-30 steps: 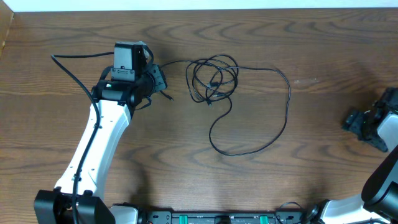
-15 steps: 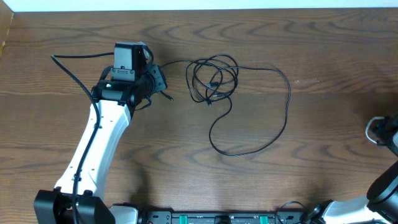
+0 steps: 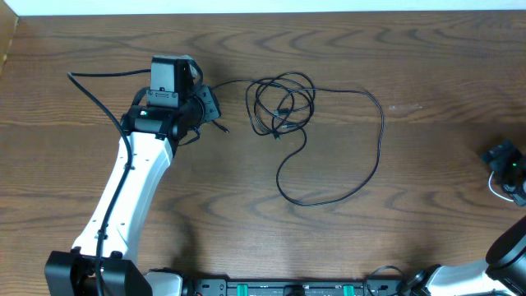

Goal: Untangle cables

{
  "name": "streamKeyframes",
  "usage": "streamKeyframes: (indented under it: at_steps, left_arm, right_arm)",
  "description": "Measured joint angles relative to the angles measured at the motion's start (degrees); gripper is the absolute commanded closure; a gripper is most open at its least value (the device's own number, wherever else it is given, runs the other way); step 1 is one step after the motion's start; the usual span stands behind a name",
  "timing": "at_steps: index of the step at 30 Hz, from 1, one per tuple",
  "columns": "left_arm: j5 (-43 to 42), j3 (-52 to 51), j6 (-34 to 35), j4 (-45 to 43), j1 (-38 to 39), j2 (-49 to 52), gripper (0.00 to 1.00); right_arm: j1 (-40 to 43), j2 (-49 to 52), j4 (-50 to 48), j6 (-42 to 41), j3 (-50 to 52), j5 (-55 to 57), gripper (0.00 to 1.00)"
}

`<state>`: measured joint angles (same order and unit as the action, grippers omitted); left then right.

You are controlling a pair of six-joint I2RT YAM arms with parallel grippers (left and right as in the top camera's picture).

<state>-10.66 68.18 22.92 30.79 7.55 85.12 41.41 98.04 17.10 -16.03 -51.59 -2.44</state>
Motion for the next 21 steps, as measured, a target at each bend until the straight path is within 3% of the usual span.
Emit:
streamKeyframes:
  at_steps: [10, 21]
  left_arm:
    - [0.02, 0.0, 0.0, 0.02, 0.0, 0.0, 0.92]
    - [0.02, 0.0, 0.0, 0.0, 0.0, 0.0, 0.92]
  right_arm:
    - [-6.47, 0.0, 3.8, 7.17, -0.7, -6.34, 0.01]
    - [-8.22, 0.0, 17.03, 9.64, -9.75, 1.64, 0.01]
